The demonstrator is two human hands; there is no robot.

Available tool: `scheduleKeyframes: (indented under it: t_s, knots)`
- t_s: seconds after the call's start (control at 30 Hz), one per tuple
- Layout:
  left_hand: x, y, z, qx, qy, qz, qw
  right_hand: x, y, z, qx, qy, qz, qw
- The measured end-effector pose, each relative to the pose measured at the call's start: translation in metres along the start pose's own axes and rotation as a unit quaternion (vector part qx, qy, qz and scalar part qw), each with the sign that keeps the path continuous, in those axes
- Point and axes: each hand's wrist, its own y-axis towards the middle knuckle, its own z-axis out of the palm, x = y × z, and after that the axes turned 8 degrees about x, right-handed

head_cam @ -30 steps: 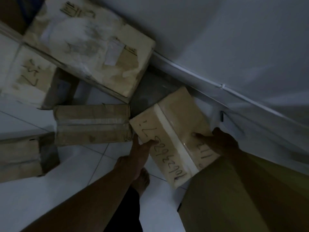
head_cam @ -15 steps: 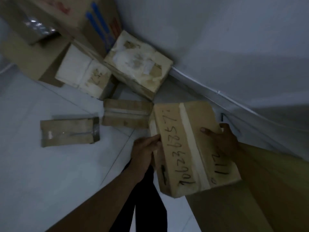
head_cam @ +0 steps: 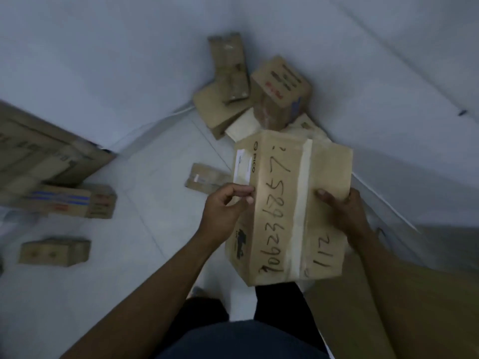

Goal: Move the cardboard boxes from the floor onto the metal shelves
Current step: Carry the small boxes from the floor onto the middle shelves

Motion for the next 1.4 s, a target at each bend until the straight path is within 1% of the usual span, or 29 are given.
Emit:
scheduleKeyframes:
  t_s: [0.1, 0.2, 0.37, 0.47, 0.57, 0.63, 0.73, 0.87, 0.97, 1.13, 1.2, 1.4]
  knots:
    - [-0.02, -0.051, -0.052, -0.067, -0.01, 0.041, 0.997, 0.033, -0.032, 0.05, 0.049, 0.0, -0.039, 0.998]
    - [-0.023, -0.107, -0.111, -0.142, -0.04, 0.072, 0.986, 0.062, -0.066, 0.114, 0.084, -0.041, -0.078, 0.993]
    - [0.003, -0.211, -0.207, -0.264, -0.101, 0.142, 0.949, 0.094, -0.136, 0.23, 0.15, -0.118, -0.16, 0.968]
    - [0.019, -0.275, -0.255, -0.316, -0.137, 0.169, 0.923, 0.104, -0.178, 0.295, 0.193, -0.149, -0.21, 0.947]
    - [0.032, -0.338, -0.301, -0.374, -0.17, 0.191, 0.892, 0.118, -0.219, 0.363, 0.256, -0.183, -0.256, 0.914]
    - [0.038, -0.375, -0.33, -0.41, -0.174, 0.206, 0.871, 0.126, -0.242, 0.406, 0.296, -0.196, -0.285, 0.891]
    - [0.044, -0.425, -0.37, -0.456, -0.172, 0.241, 0.84, 0.139, -0.275, 0.468, 0.325, -0.207, -0.33, 0.862]
    - [0.052, -0.485, -0.419, -0.498, -0.172, 0.282, 0.802, 0.16, -0.313, 0.549, 0.41, -0.194, -0.364, 0.814]
    - [0.054, -0.529, -0.459, -0.535, -0.165, 0.289, 0.777, 0.177, -0.34, 0.617, 0.465, -0.16, -0.375, 0.786]
    - [0.047, -0.591, -0.526, -0.585, -0.169, 0.307, 0.731, 0.208, -0.388, 0.74, 0.591, -0.092, -0.349, 0.722]
    - [0.04, -0.612, -0.55, -0.604, -0.175, 0.322, 0.708, 0.225, -0.41, 0.787, 0.639, -0.078, -0.341, 0.686]
    - [0.02, -0.675, -0.606, -0.674, -0.163, 0.34, 0.635, 0.264, -0.487, 0.902, 0.759, -0.043, -0.355, 0.544]
